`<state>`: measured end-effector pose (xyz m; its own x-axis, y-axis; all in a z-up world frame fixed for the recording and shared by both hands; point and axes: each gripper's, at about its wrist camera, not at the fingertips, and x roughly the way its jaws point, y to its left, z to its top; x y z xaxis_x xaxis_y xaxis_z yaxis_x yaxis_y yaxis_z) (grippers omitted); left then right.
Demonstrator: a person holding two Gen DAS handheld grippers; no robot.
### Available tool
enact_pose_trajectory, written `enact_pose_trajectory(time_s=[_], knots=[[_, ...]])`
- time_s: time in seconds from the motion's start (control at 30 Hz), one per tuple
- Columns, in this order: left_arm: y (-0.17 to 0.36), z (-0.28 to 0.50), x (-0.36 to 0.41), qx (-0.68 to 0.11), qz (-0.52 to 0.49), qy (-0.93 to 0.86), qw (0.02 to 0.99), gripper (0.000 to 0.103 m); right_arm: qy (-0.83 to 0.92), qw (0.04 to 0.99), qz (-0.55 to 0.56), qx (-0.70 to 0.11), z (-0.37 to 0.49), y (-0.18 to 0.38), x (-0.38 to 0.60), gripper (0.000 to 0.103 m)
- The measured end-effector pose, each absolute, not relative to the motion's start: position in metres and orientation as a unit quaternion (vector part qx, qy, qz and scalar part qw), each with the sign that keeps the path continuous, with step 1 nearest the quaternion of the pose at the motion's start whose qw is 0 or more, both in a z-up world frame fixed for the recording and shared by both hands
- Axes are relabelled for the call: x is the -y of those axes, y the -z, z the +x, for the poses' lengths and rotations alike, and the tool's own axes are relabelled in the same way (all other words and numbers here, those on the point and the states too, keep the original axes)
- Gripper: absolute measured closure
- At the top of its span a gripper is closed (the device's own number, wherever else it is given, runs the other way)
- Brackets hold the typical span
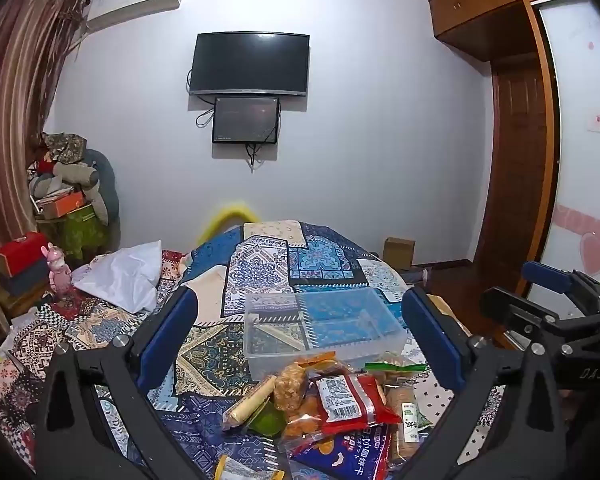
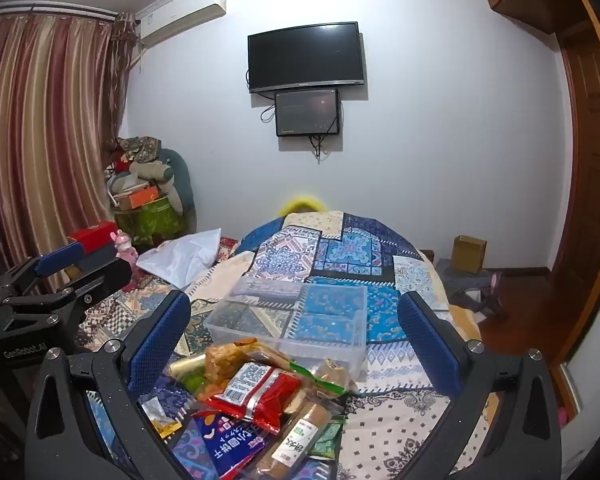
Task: Organize snacks
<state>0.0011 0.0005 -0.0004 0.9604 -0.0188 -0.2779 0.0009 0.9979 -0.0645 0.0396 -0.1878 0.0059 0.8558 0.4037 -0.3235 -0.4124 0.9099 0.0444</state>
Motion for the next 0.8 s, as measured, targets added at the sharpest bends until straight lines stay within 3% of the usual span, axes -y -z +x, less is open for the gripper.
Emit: enact_pose_trajectory(time_s=[0.8], knots=[[0.0040, 0.0003, -0.0007, -0.136, -0.031, 0.001, 0.990, 0.000, -0.213, 0.963, -0.012, -0.166, 0.0365, -0.0065, 0.1874, 0.000]])
